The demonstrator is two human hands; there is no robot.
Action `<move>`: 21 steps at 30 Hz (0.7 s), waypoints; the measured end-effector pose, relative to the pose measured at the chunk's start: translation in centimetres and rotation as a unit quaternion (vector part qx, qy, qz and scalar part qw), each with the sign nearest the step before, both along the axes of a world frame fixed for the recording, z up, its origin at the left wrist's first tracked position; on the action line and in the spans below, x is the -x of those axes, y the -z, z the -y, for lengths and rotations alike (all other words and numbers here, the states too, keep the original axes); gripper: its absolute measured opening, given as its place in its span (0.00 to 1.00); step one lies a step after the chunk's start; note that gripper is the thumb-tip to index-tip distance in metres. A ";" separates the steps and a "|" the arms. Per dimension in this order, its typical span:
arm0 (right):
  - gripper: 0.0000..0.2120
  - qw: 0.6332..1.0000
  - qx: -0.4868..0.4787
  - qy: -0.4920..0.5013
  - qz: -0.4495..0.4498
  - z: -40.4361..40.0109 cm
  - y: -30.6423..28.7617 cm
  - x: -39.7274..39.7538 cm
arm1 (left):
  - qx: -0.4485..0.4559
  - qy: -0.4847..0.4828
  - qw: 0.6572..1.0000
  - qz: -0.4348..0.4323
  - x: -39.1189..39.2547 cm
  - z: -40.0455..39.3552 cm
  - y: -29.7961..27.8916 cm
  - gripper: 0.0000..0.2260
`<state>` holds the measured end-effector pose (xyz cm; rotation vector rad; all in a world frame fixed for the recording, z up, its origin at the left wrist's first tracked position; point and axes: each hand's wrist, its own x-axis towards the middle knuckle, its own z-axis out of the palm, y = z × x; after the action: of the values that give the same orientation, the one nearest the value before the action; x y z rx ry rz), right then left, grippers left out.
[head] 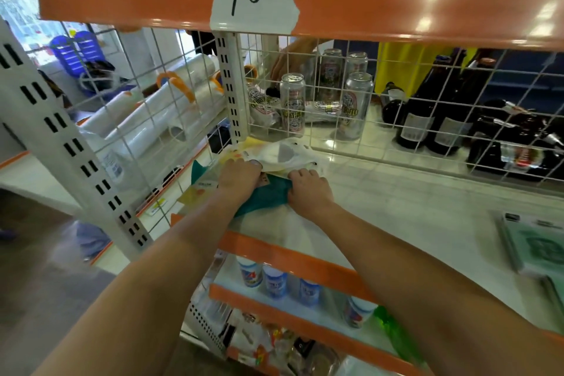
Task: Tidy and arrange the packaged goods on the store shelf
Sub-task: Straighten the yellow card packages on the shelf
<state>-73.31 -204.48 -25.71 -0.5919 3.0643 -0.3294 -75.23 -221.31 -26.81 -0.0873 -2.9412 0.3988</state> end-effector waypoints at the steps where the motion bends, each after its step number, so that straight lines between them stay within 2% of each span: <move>1: 0.18 1.000 0.004 0.006 0.005 0.0 -0.1 -0.1 | 0.005 0.007 1.000 -0.001 -0.4 -0.1 -0.1 0.10; 4: 0.18 0.999 0.020 0.026 0.020 -0.2 -0.1 -0.4 | 0.005 0.005 1.000 0.000 -1.6 -0.8 0.0 0.10; 8: 0.17 0.997 0.033 0.052 0.036 -0.5 0.2 -0.8 | -0.042 -0.025 0.999 0.021 -3.3 -2.2 -0.4 0.09; 9: 0.17 0.997 0.037 0.058 0.039 -0.5 0.2 -0.9 | -0.033 -0.020 0.999 0.016 -3.8 -2.7 -0.5 0.09; 11: 0.16 0.995 0.044 0.073 0.045 -0.6 0.3 -1.2 | 0.039 0.005 0.999 -0.026 -5.5 -3.9 -1.0 0.02; 13: 0.16 0.992 0.060 0.094 0.062 -0.7 0.2 -1.5 | 0.045 0.003 0.999 -0.015 -6.1 -4.6 -0.9 0.11; 15: 0.17 0.984 0.097 0.119 0.095 -0.6 0.0 -1.7 | 0.012 0.033 0.999 -0.011 -5.4 -4.3 -0.2 0.15; 17: 0.18 0.967 0.155 0.146 0.142 -0.6 -0.5 -1.9 | 0.025 0.042 0.999 -0.023 -6.1 -4.6 -0.1 0.16; 19: 0.19 0.932 0.244 0.185 0.194 -0.4 -1.1 -2.1 | 0.077 0.029 0.994 -0.069 -7.4 -5.8 -1.4 0.13; 21: 0.19 0.886 0.331 0.215 0.242 -0.1 -1.7 -2.3 | 0.068 0.019 0.997 -0.019 -8.1 -6.3 -1.8 0.08</move>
<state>-71.04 -204.34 -24.01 0.1946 2.4977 -1.3260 -67.12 -215.03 -25.00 -0.1509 -2.8670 0.5884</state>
